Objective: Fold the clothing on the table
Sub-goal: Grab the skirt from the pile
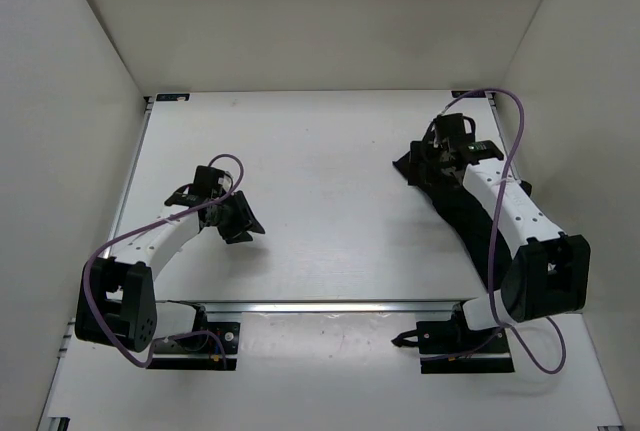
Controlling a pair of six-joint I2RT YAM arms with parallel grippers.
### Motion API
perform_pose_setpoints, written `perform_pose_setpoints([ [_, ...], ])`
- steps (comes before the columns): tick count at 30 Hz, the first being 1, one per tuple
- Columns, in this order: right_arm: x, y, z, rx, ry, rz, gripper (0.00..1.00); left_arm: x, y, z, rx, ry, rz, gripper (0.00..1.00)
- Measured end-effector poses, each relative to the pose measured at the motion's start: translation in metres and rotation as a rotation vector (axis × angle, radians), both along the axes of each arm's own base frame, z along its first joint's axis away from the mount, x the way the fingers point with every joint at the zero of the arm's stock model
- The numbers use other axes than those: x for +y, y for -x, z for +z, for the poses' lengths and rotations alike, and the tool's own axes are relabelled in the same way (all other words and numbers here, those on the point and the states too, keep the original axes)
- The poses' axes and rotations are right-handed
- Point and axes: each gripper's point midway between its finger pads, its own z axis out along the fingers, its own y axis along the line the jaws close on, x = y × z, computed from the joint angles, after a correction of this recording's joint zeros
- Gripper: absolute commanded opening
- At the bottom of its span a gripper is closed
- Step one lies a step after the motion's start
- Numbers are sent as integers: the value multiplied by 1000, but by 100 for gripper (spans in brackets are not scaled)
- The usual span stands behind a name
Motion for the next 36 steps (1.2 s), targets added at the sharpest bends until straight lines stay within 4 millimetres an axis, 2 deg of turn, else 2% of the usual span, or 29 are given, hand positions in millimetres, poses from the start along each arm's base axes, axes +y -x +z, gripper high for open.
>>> perform_pose_setpoints([
  [4,-12,6,-4,32,-7,-11,99,-2,0,0,-2,3,-1,52],
  [10,-79,10,-15,53,-36,-218,99,-5,-3,2,-15,11,-3,52],
  [13,-105,13,-21,56,-53,-301,99,-6,-3,2,-16,13,-3,53],
  [15,-110,12,-22,53,-55,-318,99,-6,-3,2,-15,12,-3,52],
  [20,-109,8,-27,38,-84,-313,99,-6,-3,2,-17,14,-3,53],
  [25,-124,16,-58,116,-107,-379,99,-7,-4,1,-21,20,-3,53],
  [27,-128,20,-77,176,-111,-403,71,-7,-2,0,-16,20,-3,53],
  [29,-130,24,-94,227,-113,-422,66,-7,-2,0,-16,20,-2,53],
  [30,-130,27,-102,254,-112,-428,48,-7,-2,0,-16,20,-2,52],
  [31,-130,30,-108,278,-108,-424,40,-7,-2,0,-15,20,-1,53],
  [32,-128,31,-112,294,-110,-421,5,-6,-3,0,-15,20,2,52],
  [33,-127,32,-115,306,-108,-412,0,-6,-2,0,-14,22,1,53],
  [36,-112,27,-114,332,-134,-371,0,-7,-2,0,-12,32,3,52],
])
